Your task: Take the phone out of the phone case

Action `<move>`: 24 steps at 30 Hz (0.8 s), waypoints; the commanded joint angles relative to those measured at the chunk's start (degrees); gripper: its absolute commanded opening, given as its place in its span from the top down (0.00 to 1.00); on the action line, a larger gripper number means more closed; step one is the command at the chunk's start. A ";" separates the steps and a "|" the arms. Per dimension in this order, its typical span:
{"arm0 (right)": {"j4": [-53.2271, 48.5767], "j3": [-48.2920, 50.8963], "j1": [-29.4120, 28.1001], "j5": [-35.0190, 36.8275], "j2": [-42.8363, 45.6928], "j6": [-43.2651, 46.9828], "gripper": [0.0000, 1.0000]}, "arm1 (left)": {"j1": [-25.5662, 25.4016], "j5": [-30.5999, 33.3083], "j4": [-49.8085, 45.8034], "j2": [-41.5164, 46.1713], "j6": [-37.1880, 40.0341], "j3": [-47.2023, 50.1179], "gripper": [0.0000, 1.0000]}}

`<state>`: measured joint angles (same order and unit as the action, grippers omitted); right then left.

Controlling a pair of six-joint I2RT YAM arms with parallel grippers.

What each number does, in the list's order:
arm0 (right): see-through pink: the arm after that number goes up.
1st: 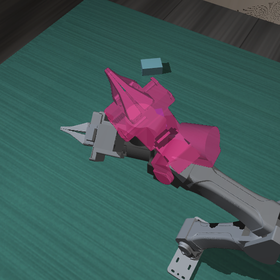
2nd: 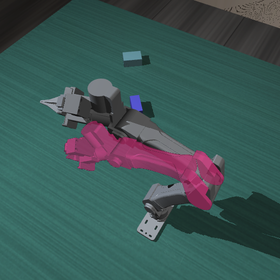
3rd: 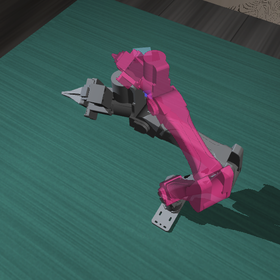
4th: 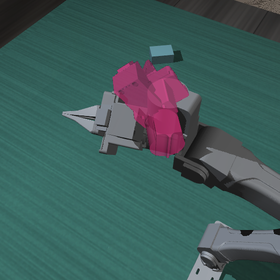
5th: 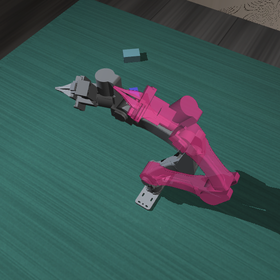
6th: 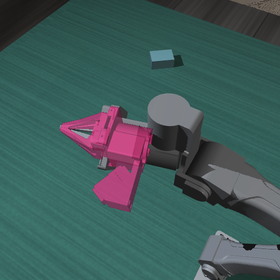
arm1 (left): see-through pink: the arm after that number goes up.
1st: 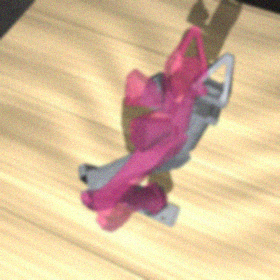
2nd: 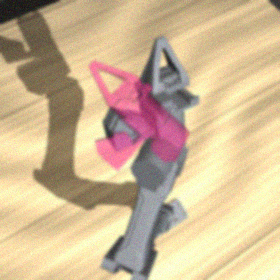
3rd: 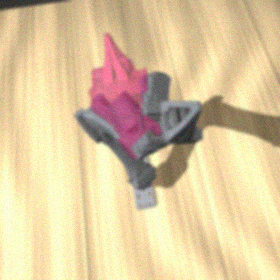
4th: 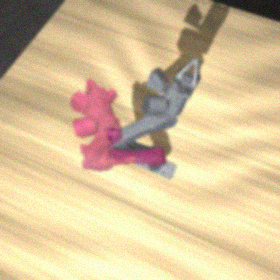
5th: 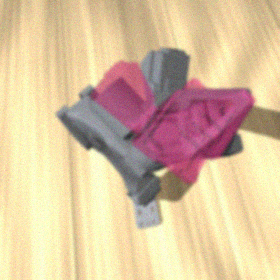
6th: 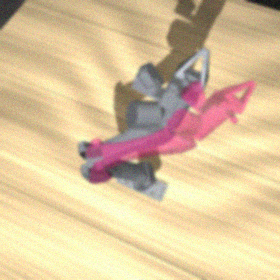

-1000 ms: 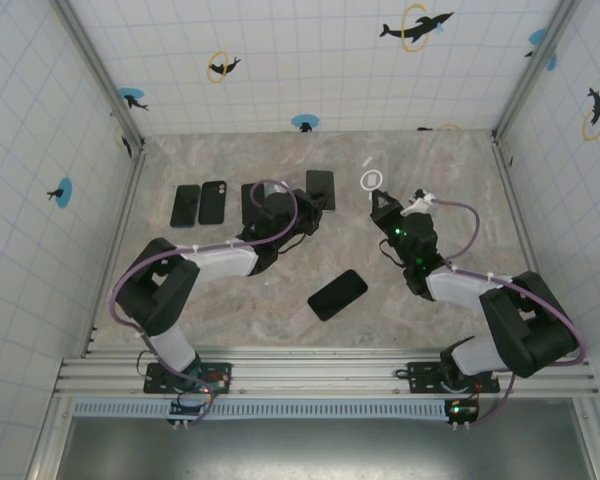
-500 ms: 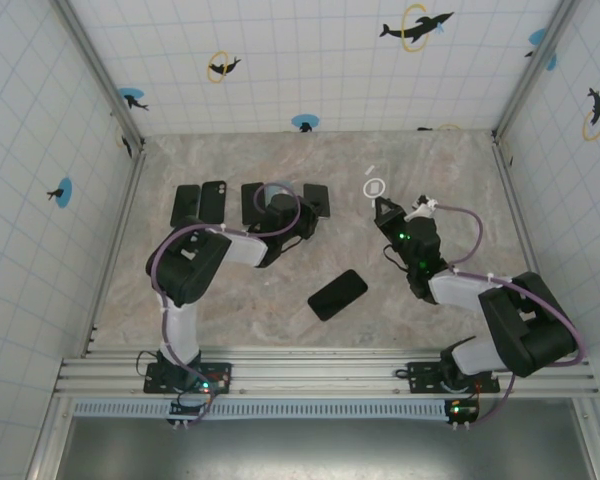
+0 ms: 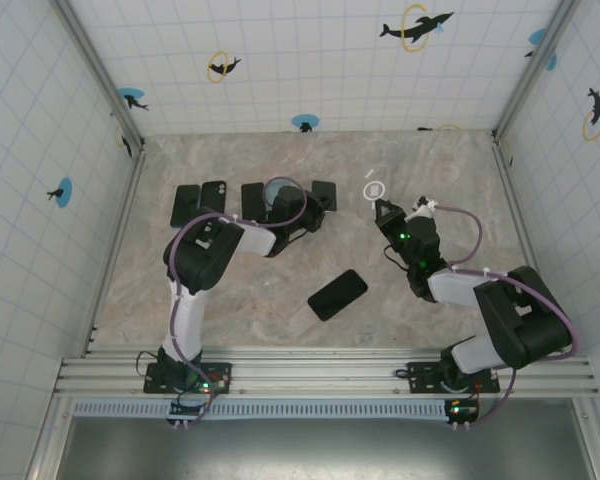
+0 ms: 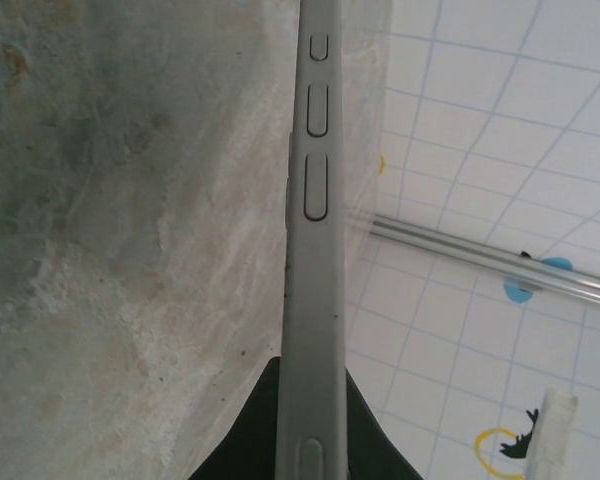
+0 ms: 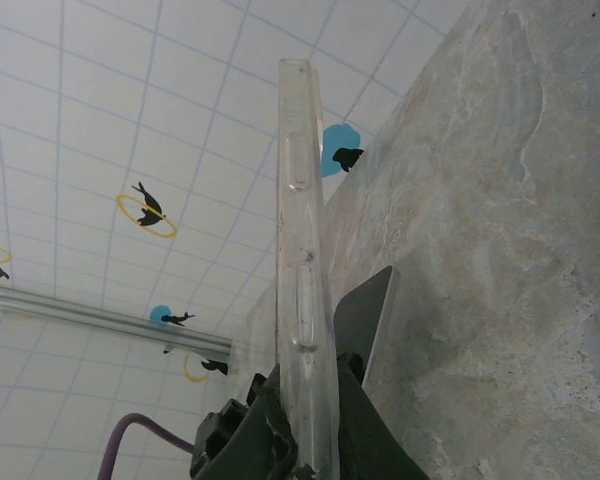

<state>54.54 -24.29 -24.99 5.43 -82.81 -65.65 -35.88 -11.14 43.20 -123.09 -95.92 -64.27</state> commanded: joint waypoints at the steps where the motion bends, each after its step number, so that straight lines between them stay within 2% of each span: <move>1: 3.55 1.11 0.47 -0.17 -0.69 -0.87 1.00 | 0.80 -1.66 -0.41 -0.79 -1.29 -2.96 0.96; 4: 3.55 1.44 0.71 -0.34 -0.78 -1.22 1.00 | 1.12 -1.61 -1.81 -1.08 -1.94 -3.23 0.91; 13: 4.61 1.97 1.20 -0.99 -1.61 -2.25 1.00 | 1.65 -2.04 -3.21 -2.66 -3.77 -4.68 0.87; 24: 5.38 2.67 1.90 -1.77 -2.01 -3.41 1.00 | 1.85 -1.99 -8.99 -0.87 -3.16 -4.94 0.66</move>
<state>55.90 -22.48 -23.51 3.97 -84.36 -68.45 -34.44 -12.93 36.49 -125.14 -99.07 -67.33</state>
